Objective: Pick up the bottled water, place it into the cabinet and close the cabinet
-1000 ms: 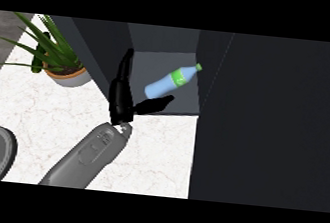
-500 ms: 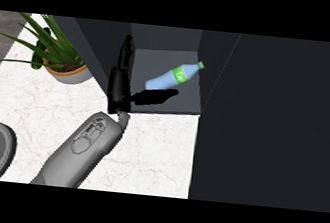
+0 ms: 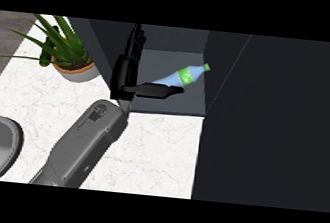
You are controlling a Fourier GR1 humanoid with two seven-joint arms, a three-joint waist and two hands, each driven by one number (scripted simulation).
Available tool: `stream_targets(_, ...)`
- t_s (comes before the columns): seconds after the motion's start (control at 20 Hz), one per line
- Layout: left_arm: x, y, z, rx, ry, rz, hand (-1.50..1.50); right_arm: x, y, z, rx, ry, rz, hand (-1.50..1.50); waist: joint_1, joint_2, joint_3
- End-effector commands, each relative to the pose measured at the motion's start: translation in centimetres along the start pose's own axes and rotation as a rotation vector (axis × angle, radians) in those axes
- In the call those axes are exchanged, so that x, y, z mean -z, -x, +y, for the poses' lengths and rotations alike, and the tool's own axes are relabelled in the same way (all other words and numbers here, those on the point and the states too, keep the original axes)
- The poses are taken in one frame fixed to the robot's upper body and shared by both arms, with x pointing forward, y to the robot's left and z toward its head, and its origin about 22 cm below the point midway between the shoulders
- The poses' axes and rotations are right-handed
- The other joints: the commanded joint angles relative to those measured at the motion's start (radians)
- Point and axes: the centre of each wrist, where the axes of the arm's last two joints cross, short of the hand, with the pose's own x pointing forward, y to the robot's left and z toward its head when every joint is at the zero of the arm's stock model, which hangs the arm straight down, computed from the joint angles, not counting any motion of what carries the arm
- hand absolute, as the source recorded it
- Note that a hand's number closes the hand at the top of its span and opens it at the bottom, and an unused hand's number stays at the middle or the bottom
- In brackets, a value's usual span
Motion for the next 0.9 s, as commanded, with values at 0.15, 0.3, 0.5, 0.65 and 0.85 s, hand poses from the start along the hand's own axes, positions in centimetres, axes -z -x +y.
stream_targets(0.15,0.0,-0.4,3.3,-0.023,0.016,-0.050,-1.50,-0.3,0.9,-0.2,-0.023,0.034,0.009,-1.50,0.031,-0.002,-0.002)
stream_targets(0.3,-0.8,-1.0,4.9,-0.049,0.035,-0.032,-1.50,-1.0,-0.4,-0.2,0.002,0.016,0.009,-1.50,0.035,-0.004,-0.002)
stream_targets(0.5,-3.3,-2.3,3.6,-0.119,0.073,-0.027,-1.50,-2.0,-0.7,0.7,0.004,0.013,0.014,-1.50,0.036,-0.006,-0.001)
stream_targets(0.65,-5.3,-3.9,3.5,-0.169,0.079,-0.019,-1.50,-1.2,0.1,0.4,0.009,0.023,0.022,-1.50,0.041,-0.006,-0.001)
stream_targets(0.85,-7.3,-6.1,2.3,-0.218,0.056,-0.030,-1.50,0.6,0.2,0.7,-0.009,0.024,0.020,-1.50,0.039,-0.003,-0.001)
